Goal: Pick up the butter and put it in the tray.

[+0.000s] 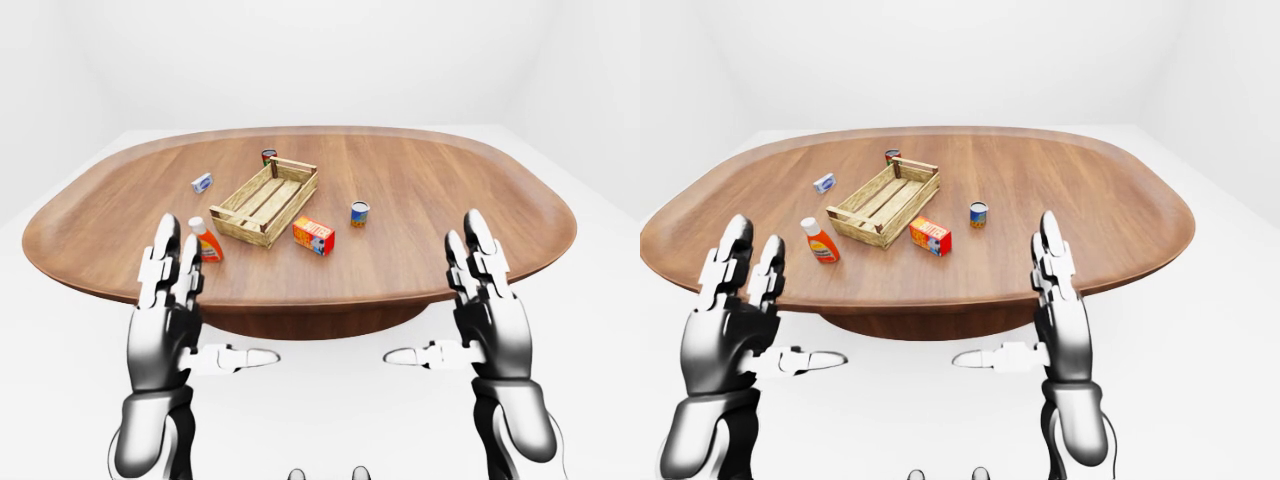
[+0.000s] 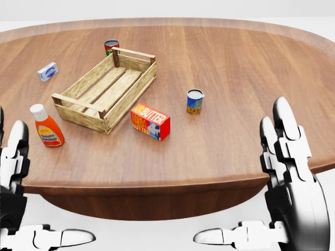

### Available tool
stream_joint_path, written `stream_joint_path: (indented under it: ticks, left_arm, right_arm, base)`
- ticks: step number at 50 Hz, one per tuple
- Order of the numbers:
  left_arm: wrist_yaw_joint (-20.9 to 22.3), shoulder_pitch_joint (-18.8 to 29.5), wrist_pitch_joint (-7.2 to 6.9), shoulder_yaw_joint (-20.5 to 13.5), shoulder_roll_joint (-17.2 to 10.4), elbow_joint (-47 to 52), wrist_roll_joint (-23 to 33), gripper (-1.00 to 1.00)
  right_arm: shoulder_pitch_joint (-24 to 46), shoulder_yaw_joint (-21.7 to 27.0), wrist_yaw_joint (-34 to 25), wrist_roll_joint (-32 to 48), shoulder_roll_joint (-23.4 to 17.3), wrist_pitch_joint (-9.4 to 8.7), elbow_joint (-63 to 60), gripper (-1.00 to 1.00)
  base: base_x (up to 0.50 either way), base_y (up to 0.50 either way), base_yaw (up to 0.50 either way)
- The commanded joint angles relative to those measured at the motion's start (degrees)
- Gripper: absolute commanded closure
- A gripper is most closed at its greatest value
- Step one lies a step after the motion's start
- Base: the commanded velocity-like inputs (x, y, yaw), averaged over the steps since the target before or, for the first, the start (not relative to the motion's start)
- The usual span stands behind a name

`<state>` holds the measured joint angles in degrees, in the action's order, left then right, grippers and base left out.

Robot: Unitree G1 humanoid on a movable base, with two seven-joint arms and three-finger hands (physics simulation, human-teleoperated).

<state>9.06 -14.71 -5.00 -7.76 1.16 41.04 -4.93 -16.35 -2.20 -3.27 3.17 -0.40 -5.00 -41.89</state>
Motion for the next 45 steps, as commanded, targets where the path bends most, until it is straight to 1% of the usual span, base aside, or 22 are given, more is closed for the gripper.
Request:
stream_joint_path:
  ticks: [1, 5, 10, 15, 27, 33, 41, 45]
  left_arm:
    - [2.51, -3.51, 0.00, -1.30, 1.49, 7.88, -0.70, -1.00]
    - [2.92, -3.98, 0.00, -1.16, 1.70, 8.42, -0.52, -1.00]
    - [2.85, -3.18, 0.00, -1.49, 1.66, 7.60, -0.61, -1.00]
    - [3.08, -3.33, 0.00, -1.80, 1.71, 8.29, -1.02, -1.00]
    - [3.42, -3.27, 0.00, -2.93, 1.93, 9.73, -1.77, -1.00]
    - [3.70, -3.45, 0.00, -2.30, 2.12, 9.22, -1.36, -1.00]
    - [3.56, -2.74, 0.00, -2.90, 1.93, 8.63, -1.52, -1.00]
    - [3.43, -2.65, 0.00, -3.05, 1.90, 8.58, -1.54, -1.00]
  right_arm:
    - [-3.83, -2.07, 0.04, 1.53, -0.34, 0.00, -8.83, -0.98]
    - [-3.45, -2.53, 0.23, 2.56, -0.76, 0.00, -8.94, -0.98]
    - [-3.35, -3.63, 0.29, 4.20, -1.25, 0.00, -7.94, -0.98]
    - [-3.29, -4.02, 0.37, 5.40, -1.35, 0.00, -7.63, -0.98]
    - [-2.77, -3.72, 0.02, 4.06, -1.16, 0.00, -6.54, -0.98]
    - [-2.63, -3.30, 0.06, 3.97, -1.08, 0.00, -6.65, -0.98]
    - [-2.29, -3.03, 0.14, 3.73, -0.90, 0.00, -6.15, -0.98]
    - [-2.21, -3.82, 0.44, 3.99, -0.94, 0.00, -5.66, -0.98]
  base:
    - [0.00, 0.00, 0.00]
    - [0.00, 0.00, 0.00]
    - [0.00, 0.00, 0.00]
    - [0.00, 0.48, 0.00]
    - [0.00, 0.50, 0.00]
    - [0.00, 0.50, 0.00]
    - [0.00, 0.50, 0.00]
    - [0.00, 0.41, 0.00]
